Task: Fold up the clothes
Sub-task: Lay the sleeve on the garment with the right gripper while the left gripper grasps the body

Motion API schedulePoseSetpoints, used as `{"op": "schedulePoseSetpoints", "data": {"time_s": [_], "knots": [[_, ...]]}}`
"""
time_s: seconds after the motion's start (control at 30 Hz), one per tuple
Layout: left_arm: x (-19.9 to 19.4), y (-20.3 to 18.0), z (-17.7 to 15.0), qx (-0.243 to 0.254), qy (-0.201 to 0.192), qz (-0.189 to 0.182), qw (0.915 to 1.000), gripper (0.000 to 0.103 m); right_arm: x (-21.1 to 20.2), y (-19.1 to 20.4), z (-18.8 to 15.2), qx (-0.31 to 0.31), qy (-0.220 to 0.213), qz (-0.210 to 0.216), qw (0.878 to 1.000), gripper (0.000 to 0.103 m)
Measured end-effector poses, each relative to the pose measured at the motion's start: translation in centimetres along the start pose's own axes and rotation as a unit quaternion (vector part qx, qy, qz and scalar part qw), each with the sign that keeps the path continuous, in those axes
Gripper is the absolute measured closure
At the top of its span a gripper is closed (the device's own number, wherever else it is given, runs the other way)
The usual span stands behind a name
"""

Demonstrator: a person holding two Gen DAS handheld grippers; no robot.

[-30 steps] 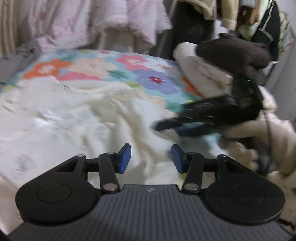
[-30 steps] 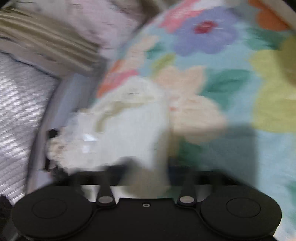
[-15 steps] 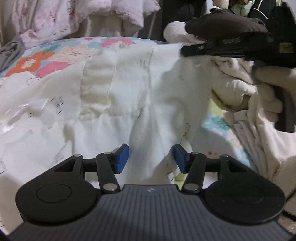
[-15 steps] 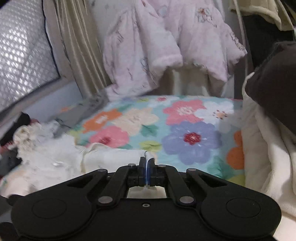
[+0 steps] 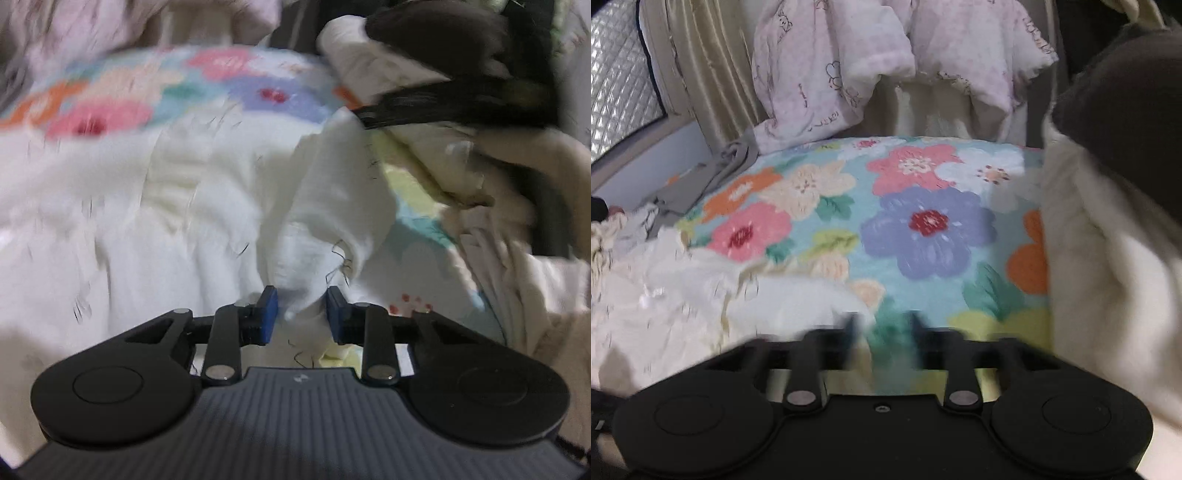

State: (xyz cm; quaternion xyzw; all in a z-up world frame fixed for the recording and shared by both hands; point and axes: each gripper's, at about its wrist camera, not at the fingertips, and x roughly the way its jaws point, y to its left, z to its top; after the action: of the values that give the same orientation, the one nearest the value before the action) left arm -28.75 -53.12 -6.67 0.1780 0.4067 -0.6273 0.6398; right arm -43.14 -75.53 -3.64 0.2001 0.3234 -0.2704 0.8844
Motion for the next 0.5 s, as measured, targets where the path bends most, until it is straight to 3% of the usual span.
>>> {"op": "schedulePoseSetpoints", "data": {"time_s": [0.1,0.17,0.23,0.4,0.43,0.47,0.5], "knots": [[0.2,0.9,-0.2,-0.027,-0.008,0.009,0.9996,0.076,-0.6,-0.9,-1.7,0.038,0.032,0.007,0.999,0.039],[0.7,1.0,-0.1,-0.021,-0.003,0.041,0.9989,0.083,0.4,-1.4,-2.4,0.051,0.074,0.055,0.994,0.039],[1.3,1.3,0.0,-0.027,0.002,0.066,0.9974,0.083,1.7,-1.6,-3.0,0.057,0.096,0.089,0.990,0.039],[-0.2,1.2,-0.1,-0.056,-0.033,0.057,0.9963,0.077,3.8,-1.2,-4.0,0.017,0.111,0.096,0.989,0.039],[-0.5,0.9,-0.3,-0.052,-0.038,0.053,0.9965,0.071,3.7,-1.1,-4.1,0.014,0.111,0.110,0.988,0.057],[-0.7,0.6,-0.4,-0.046,-0.040,0.050,0.9969,0.060,3.7,-1.1,-4.2,0.011,0.112,0.125,0.986,0.096],[-1.0,0.2,-0.5,-0.040,-0.043,0.047,0.9972,0.053,3.8,-1.0,-4.2,0.013,0.120,0.144,0.982,0.098]]}}
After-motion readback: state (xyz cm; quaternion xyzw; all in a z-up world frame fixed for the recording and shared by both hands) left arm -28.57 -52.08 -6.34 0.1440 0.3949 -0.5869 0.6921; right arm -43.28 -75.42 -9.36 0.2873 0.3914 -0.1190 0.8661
